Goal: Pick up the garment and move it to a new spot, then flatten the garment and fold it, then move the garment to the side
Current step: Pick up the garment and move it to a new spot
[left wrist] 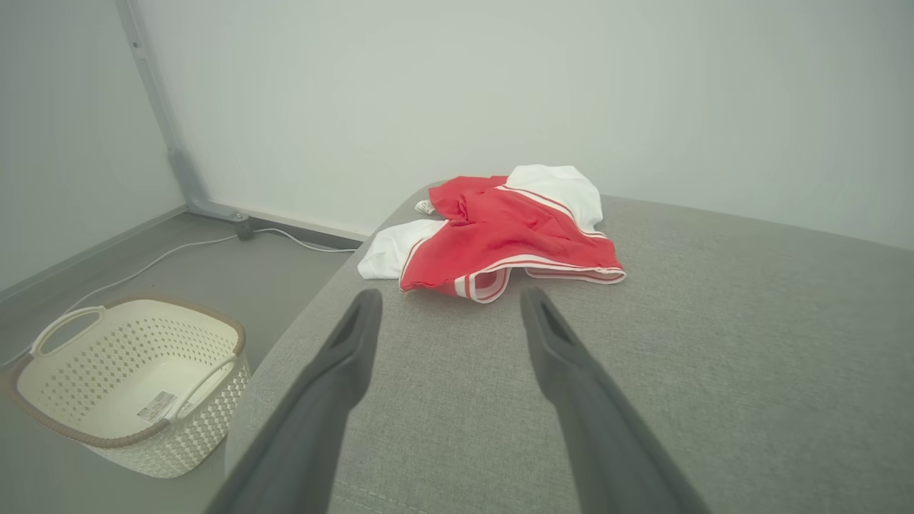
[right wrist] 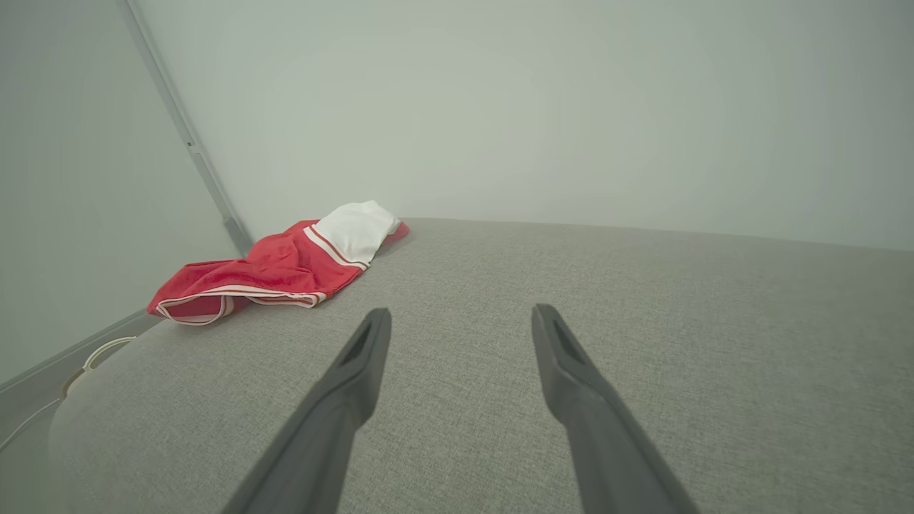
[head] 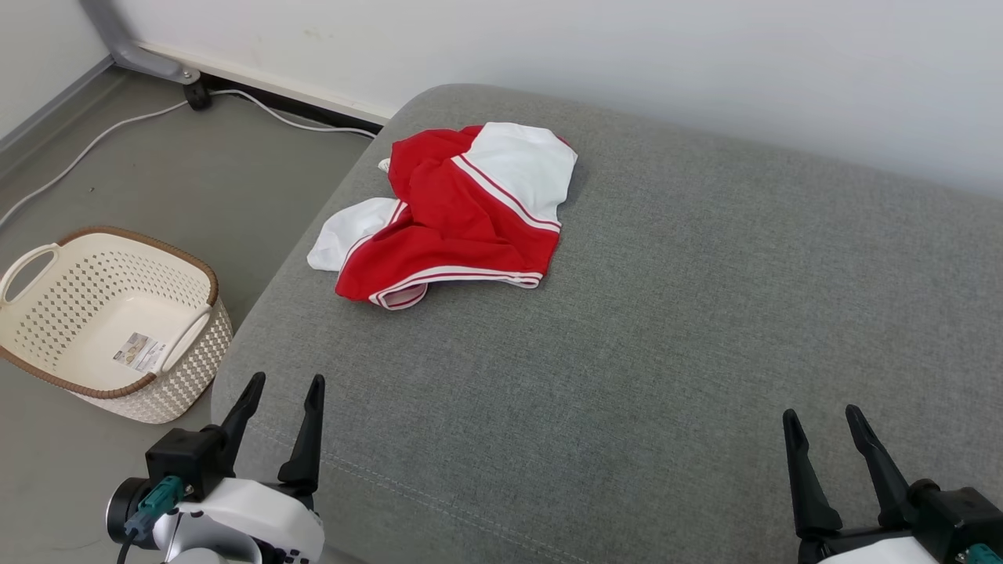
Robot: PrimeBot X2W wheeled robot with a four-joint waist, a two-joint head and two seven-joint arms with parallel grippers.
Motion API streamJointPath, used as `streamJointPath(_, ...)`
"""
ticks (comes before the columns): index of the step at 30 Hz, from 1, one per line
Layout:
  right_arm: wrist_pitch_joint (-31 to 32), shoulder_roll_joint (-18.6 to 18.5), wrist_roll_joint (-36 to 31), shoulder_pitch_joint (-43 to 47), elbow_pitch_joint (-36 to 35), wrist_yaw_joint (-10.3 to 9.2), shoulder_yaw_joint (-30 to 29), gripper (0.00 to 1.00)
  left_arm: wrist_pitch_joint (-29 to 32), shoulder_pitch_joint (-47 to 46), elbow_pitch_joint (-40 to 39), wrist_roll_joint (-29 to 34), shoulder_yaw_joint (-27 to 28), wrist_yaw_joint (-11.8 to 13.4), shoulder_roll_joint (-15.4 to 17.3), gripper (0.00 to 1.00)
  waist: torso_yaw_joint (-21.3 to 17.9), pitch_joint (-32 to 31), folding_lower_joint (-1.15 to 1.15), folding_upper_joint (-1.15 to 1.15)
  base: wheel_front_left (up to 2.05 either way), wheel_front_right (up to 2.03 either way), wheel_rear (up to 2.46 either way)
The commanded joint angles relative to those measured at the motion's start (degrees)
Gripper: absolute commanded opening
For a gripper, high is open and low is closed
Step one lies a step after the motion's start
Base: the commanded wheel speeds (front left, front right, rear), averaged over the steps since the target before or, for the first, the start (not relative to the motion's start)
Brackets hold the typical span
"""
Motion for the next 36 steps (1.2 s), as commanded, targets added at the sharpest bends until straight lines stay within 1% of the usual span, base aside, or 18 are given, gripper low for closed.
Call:
streamJointPath(1,-0.3,-0.7,-0.5,-2.4,-1.5,-0.01,1.2,1.0,-0.6,-3.3,-0.6,0.9,2.7,-0.5,1.3,1.0,-0.1,0.2,0.0,0.0,0.0,0.0,0.0)
streamJointPath(4,-0.1,-0.7,-0.7,-2.7,-1.8,-0.01,1.4,1.0,-0.6,-4.5,1.1,0.9,3.4,-1.6,0.8,1.0,-0.7,1.0,0.0,0.0,0.0,0.0,0.0)
streamJointPath(8,0.4,-0.7,-1.3,-3.2,-2.4,-0.01,1.7,1.0,-0.6,-7.5,4.8,0.1,4.4,-4.0,0.8,1.0,-1.9,3.0,0.0,0.0,0.0,0.0,0.0)
streamJointPath(15,2.1,-0.7,-3.2,-5.2,-4.4,-0.01,2.0,1.0,-0.2,-16.3,16.1,-2.1,4.8,-10.1,1.4,1.0,-5.1,9.4,0.0,0.0,0.0,0.0,0.0)
streamJointPath(20,2.7,-0.7,-4.5,-7.0,-5.3,-0.01,2.0,1.0,-0.2,-22.7,25.2,-3.1,4.4,-13.2,1.4,1.0,-7.3,13.4,0.0,0.0,0.0,0.0,0.0)
streamJointPath(24,2.9,-0.7,-5.0,-8.3,-5.6,-0.01,2.3,1.0,-0.3,-26.4,31.2,-3.8,3.6,-14.5,1.6,1.0,-8.5,15.2,0.0,0.0,0.0,0.0,0.0)
streamJointPath(29,2.7,-0.7,-5.0,-9.1,-5.7,-0.01,2.4,1.0,0.0,-29.6,36.5,-5.2,1.2,-15.1,2.0,1.0,-9.2,16.4,0.0,0.0,0.0,0.0,0.0)
streamJointPath(35,2.1,-0.7,-4.1,-10.0,-5.0,-0.01,2.5,1.0,3.6,-30.4,36.3,-9.8,-4.9,-15.1,3.5,1.0,-9.8,17.3,0.0,0.0,0.0,0.0,0.0)
streamJointPath(36,2.1,-0.7,-4.1,-10.0,-5.0,-0.01,2.5,1.0,3.6,-30.4,36.3,-9.8,-4.9,-15.1,3.5,1.0,-9.8,17.3,0.0,0.0,0.0,0.0,0.0)
